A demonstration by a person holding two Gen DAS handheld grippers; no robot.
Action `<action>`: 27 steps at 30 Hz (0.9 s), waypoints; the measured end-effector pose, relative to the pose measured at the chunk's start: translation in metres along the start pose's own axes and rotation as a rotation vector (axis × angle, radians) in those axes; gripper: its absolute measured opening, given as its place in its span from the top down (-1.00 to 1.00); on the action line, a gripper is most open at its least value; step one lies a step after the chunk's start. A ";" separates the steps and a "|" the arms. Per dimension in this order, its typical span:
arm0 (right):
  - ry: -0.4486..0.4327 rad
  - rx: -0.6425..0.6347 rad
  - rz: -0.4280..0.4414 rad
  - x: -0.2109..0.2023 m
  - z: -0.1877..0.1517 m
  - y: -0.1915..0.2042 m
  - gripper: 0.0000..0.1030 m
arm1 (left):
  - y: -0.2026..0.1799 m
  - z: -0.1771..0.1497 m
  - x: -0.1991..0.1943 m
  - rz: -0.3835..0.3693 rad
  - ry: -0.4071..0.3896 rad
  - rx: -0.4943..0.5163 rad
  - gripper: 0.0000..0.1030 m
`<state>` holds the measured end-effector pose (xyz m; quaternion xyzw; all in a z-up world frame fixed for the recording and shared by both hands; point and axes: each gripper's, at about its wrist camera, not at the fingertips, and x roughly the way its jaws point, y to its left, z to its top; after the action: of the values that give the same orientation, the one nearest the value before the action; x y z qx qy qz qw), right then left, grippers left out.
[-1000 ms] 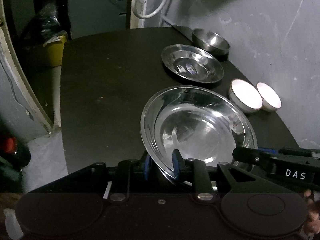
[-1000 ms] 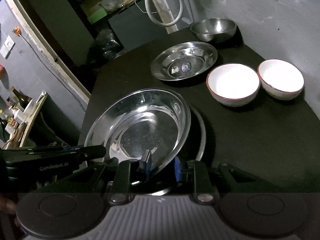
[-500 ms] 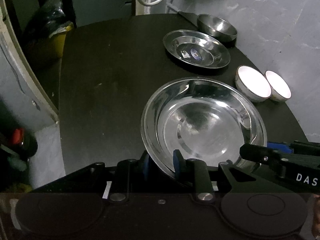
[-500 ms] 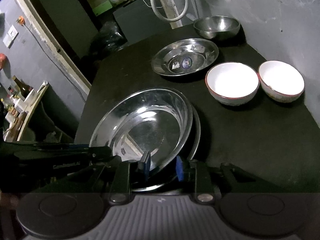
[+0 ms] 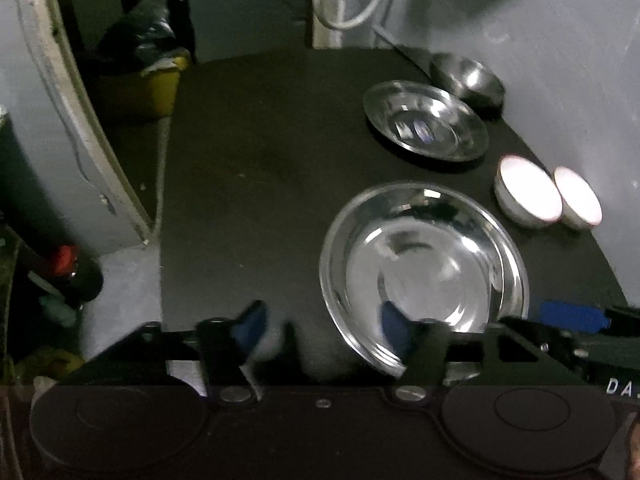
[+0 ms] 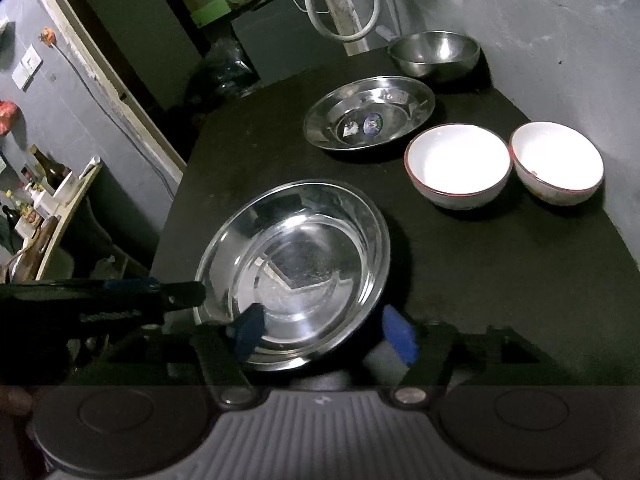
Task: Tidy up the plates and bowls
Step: 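Move both grippers to the labeled steel plate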
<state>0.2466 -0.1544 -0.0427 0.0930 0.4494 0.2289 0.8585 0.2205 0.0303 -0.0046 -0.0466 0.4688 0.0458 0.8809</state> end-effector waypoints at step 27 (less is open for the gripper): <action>-0.344 -0.038 -0.325 -0.149 0.008 0.079 -1.00 | 0.043 0.018 -0.123 -0.164 -0.456 -0.017 -0.98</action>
<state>0.1555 -0.1555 0.0989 0.0407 0.3012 0.0770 0.9496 0.1616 0.0709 0.1056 -0.0802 0.2519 -0.0126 0.9644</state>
